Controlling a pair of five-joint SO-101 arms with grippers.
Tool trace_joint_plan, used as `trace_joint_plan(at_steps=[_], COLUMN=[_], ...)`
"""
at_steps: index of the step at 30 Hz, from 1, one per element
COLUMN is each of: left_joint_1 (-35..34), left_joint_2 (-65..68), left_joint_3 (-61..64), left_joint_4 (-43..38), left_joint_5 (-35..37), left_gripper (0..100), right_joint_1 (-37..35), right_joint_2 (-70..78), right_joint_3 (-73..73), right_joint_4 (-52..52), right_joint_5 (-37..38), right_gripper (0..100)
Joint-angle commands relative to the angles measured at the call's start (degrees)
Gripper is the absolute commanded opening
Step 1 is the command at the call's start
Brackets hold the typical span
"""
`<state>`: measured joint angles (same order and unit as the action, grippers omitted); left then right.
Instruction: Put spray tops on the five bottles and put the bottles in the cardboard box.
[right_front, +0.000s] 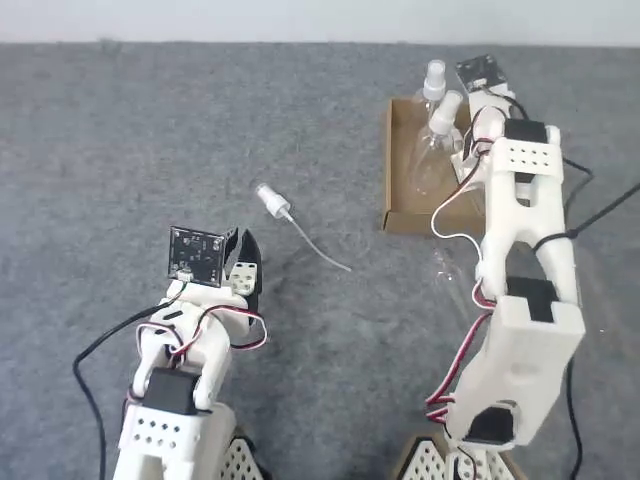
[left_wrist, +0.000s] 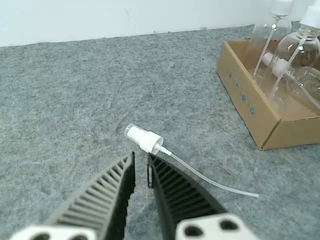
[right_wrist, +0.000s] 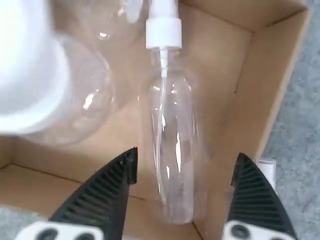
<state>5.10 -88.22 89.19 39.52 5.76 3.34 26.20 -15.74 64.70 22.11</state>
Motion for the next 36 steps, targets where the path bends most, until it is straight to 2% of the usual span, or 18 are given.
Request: trace_joint_plan(at_steps=[1, 17, 31, 36], left_joint_1=[0.1, -0.1, -0.1, -0.1], left_joint_2=[-1.1, -1.1, -1.1, -1.1], left_joint_3=[-0.1, -0.1, -0.1, -0.1], left_joint_4=[-1.7, -1.7, -1.7, -1.7], left_joint_5=[-0.4, -0.4, -0.4, -0.4], left_gripper=[4, 4, 4, 4], right_joint_1=[1.0, 1.1, 4.6, 5.1], right_joint_2=[-0.3, 5.8, 7.1, 7.0], right_joint_3=[-3.8, -3.8, -3.8, -5.7], right_joint_4=[-2.8, -7.1, -9.4, -8.8], right_joint_5=[-0.7, -0.5, -0.7, -2.8], right_gripper=[23.8, 23.3, 6.0, 4.8])
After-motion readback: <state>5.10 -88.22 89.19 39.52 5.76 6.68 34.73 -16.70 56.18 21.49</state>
